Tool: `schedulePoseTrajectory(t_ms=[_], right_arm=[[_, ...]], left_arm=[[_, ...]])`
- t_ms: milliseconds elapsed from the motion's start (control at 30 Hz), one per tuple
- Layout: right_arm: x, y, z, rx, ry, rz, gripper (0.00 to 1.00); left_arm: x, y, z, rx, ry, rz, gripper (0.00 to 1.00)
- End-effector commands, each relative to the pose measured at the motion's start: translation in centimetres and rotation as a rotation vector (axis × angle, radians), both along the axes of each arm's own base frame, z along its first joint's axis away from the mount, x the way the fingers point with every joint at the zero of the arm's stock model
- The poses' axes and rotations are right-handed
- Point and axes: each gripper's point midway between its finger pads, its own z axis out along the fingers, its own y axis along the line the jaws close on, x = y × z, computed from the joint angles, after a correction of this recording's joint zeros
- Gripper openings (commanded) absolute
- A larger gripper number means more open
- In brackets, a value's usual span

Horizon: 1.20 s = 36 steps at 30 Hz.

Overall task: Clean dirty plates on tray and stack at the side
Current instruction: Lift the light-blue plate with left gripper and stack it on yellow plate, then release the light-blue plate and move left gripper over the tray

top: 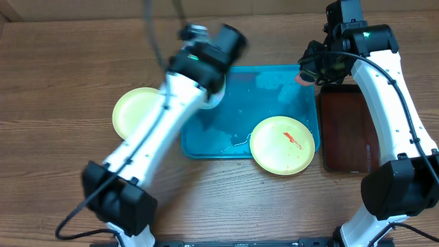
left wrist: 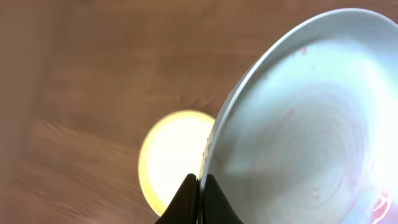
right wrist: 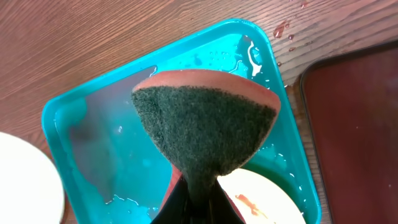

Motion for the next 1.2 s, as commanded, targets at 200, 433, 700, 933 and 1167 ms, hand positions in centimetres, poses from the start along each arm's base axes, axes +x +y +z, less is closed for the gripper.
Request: schedulePoseTrajectory(t_ms=[200,433,700,933,1167], right_arm=[[0.2,-0.1,0.4,-0.015,-0.020,0.025,0.04],[0.3,0.0,0.4,-0.014,-0.025,0.025,0.04],[0.3,0.0,0.5,-0.014,-0.027,0.025,0.04],[0.3,0.0,0.5,-0.014,-0.026,0.025,0.04],[0.3,0.0,0.5,-0.014,-0.027,0.025,0.04]], left_arm=[[-2.2,10.2,-1.6,-0.533,0.188,0.113,0.05],[-4.7,18.7,-9.1,-0.724,0.224,0.313,0.04],[-5.5,19.1,-16.4,-0.746,0.204,0.349,0.05],[-6.1,20.0,-19.8,-0.705,0.157,0.397,0.04],[-6.4,20.1,-20.3,-0.670,0.159,0.417,0.25]])
